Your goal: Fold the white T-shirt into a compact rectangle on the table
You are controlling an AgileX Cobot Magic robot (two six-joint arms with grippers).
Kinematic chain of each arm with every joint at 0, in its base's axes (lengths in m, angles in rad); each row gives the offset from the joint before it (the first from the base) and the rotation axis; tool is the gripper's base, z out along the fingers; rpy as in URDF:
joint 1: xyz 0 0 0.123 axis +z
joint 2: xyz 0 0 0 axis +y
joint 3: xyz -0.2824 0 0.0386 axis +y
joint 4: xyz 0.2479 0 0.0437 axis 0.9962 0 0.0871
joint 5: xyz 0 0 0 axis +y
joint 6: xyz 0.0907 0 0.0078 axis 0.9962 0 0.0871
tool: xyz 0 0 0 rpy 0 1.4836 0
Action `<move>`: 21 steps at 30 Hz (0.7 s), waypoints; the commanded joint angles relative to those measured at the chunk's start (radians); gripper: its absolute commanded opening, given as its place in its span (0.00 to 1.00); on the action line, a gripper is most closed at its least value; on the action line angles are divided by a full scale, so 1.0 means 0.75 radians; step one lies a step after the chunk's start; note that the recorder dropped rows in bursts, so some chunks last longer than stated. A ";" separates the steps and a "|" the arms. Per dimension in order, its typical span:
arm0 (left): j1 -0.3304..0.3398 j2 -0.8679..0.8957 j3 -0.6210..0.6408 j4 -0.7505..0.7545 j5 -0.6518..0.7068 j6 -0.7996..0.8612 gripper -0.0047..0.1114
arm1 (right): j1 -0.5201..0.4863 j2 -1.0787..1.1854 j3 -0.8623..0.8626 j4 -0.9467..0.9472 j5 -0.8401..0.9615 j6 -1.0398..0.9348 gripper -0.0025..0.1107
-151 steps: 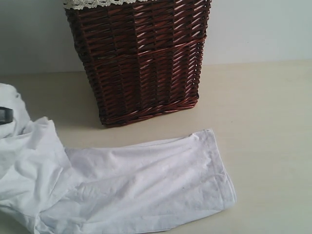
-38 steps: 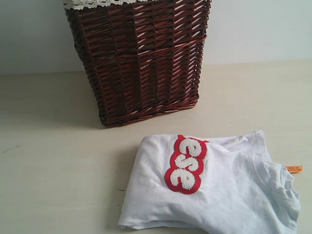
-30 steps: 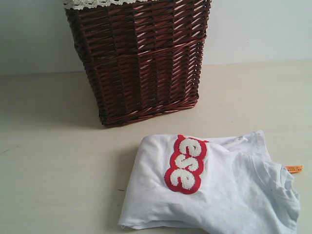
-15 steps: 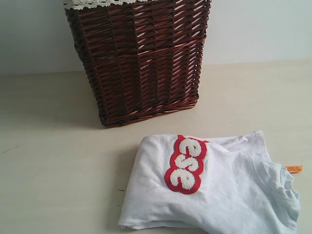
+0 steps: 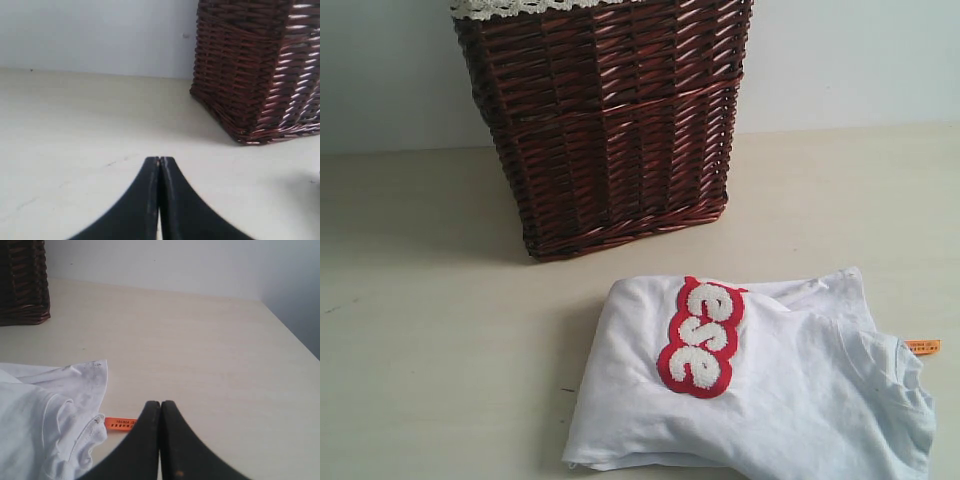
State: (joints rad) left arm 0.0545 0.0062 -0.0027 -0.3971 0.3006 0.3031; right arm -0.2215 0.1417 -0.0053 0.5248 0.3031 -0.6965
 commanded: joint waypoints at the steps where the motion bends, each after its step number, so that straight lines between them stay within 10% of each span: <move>1: -0.008 -0.008 0.004 0.292 0.050 -0.348 0.04 | 0.001 0.000 0.007 -0.001 -0.004 -0.011 0.02; 21: -0.008 0.023 0.004 0.294 0.082 -0.440 0.04 | 0.001 0.000 0.007 -0.001 -0.004 -0.011 0.02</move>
State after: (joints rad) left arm 0.0545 0.0210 -0.0005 -0.1684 0.3648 -0.0199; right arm -0.2215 0.1417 -0.0053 0.5248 0.3031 -0.6965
